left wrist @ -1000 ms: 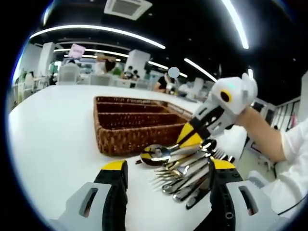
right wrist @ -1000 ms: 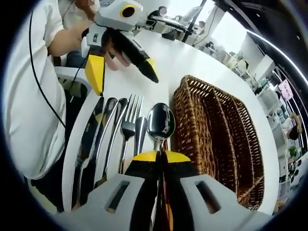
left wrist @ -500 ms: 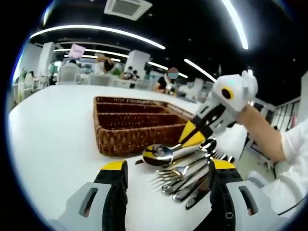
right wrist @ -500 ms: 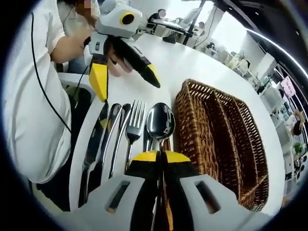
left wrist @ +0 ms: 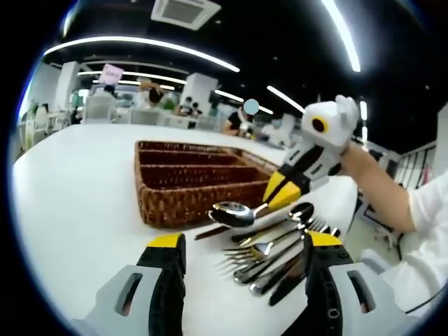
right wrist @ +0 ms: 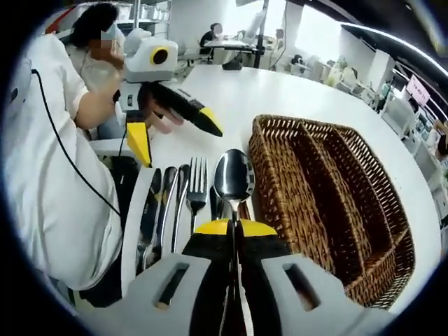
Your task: Arrange the knives, forks, and spoons in their matching storage slots by inserting each utensil handle-first until every utensil is classified and aligned in the correct compartment
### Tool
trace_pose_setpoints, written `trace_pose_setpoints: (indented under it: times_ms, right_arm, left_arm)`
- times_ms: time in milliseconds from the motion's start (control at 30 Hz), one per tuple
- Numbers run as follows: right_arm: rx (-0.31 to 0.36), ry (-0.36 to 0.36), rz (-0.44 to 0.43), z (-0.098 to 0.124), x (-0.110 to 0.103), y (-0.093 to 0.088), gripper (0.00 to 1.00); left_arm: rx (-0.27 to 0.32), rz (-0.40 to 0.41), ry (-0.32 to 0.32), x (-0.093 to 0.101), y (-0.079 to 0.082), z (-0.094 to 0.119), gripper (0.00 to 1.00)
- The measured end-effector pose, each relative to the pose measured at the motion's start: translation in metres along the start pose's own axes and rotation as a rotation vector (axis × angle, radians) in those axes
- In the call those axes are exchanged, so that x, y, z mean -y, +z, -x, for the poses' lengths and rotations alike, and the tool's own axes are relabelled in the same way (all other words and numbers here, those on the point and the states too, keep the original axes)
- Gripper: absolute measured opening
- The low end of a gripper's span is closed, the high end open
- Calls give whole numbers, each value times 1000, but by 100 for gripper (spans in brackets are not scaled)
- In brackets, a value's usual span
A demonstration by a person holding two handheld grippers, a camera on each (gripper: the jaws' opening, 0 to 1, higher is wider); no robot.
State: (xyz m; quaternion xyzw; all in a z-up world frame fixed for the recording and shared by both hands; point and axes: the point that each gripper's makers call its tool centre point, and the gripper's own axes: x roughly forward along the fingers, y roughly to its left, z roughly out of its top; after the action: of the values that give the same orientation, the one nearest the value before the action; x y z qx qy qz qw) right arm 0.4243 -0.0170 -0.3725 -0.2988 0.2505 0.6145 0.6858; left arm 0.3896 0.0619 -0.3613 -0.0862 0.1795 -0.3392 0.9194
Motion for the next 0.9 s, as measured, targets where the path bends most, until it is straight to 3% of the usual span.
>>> trace_pose_setpoints:
  times_ms: [167,433,833,900]
  right_arm:
    - [22,27,-89,5,3,3,1]
    - [32,55,-152,13,7,8,1]
    - [45,72,-193,21,16,12,1]
    - [48,72,-199,21,18,13,1]
  left_arm:
    - [2,0,-1,0,1,-1,68]
    - [2,-3,-6,1,3,-3,68]
    - [9,-7,-13,0,10,-6,68]
    - [10,-9,-14,8,10,-8,68]
